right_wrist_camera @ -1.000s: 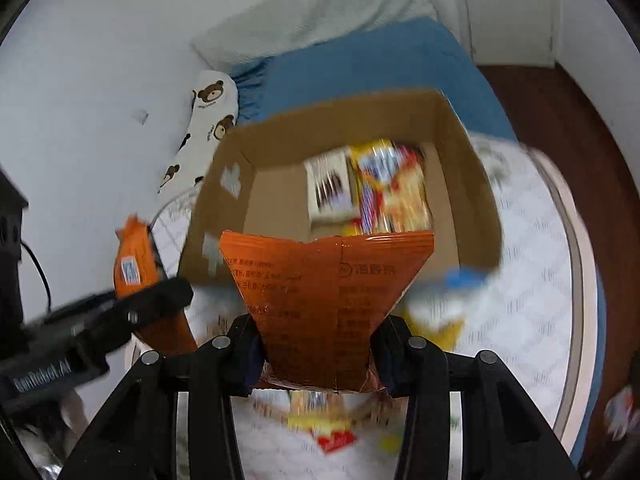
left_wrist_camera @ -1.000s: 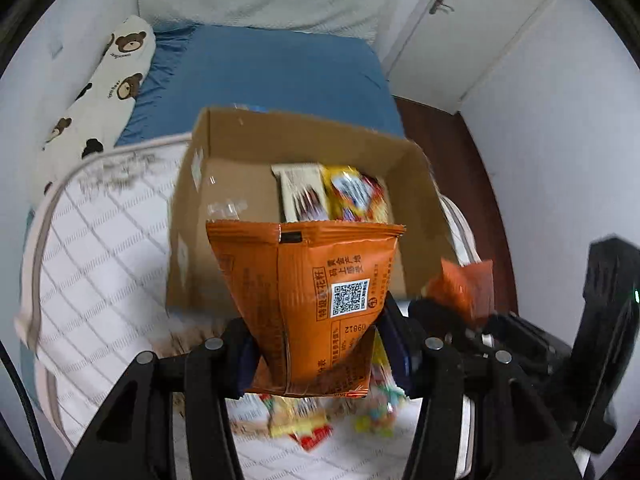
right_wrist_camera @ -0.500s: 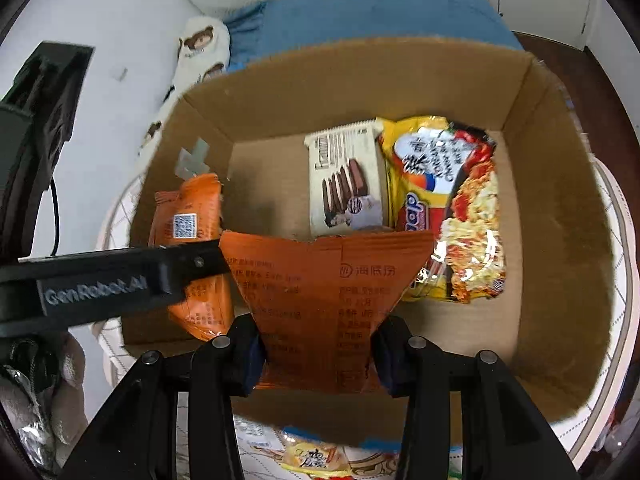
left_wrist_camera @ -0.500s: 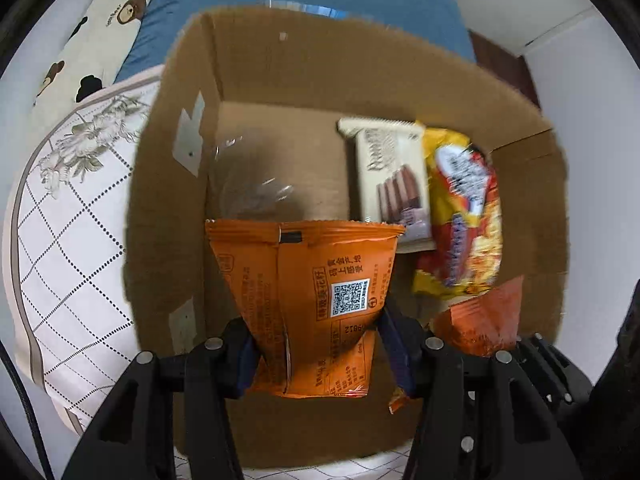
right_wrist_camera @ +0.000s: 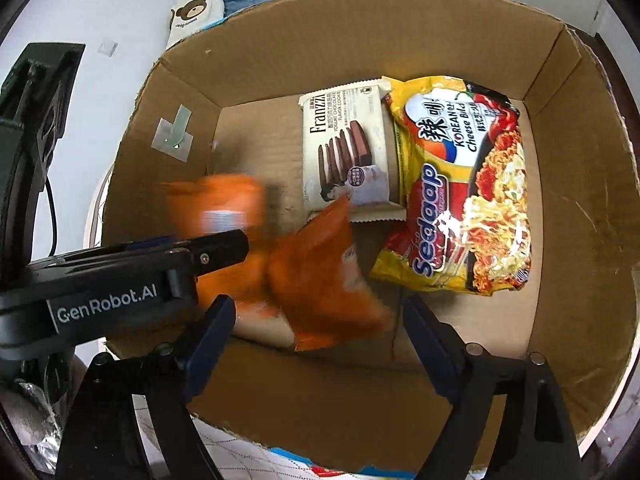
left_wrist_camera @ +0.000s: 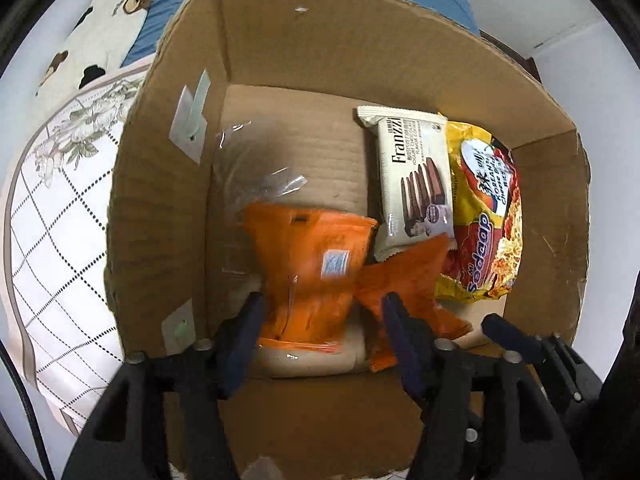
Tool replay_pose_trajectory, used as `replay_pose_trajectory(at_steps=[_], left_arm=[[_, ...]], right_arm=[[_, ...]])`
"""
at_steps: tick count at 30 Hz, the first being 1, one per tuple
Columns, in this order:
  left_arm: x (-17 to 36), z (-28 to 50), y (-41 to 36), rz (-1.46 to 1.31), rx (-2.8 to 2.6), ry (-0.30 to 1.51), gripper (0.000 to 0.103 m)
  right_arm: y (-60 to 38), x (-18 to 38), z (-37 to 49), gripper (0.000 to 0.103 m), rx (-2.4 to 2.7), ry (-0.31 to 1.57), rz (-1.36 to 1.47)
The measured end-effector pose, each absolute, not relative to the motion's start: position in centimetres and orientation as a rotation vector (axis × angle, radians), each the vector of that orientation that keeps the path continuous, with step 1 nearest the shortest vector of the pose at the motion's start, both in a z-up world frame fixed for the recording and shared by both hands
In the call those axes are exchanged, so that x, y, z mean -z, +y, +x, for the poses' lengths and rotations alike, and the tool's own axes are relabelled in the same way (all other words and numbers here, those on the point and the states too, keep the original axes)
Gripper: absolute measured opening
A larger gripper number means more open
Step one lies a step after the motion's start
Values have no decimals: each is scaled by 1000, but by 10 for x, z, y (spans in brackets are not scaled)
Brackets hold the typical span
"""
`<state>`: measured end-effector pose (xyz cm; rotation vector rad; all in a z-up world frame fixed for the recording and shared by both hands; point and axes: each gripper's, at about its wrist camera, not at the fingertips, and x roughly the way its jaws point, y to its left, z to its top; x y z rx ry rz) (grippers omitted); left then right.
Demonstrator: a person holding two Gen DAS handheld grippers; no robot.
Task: Organize snacks
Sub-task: 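Carry orange packet with left tool while right tool carries orange bag into box, release, then grasp the yellow bread bag with left tool while right tool grasps the candy bag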
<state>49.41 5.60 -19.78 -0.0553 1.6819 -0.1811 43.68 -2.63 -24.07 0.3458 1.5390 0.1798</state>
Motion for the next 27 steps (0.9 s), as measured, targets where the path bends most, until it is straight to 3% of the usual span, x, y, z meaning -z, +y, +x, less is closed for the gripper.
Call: replay_pose_trajectory(at_steps=[2,11,27], left_arm=[[195,493,55,-42,183,1670,66],[164,475,58,-15,165,1549,68],[76,400,62,70,119,1208,68]], right_arm=[[-29,234,433,95,-165,1538,345],[-54,204,413,95,-66,1476,272],[-67,117,351,95,57,1210,207]])
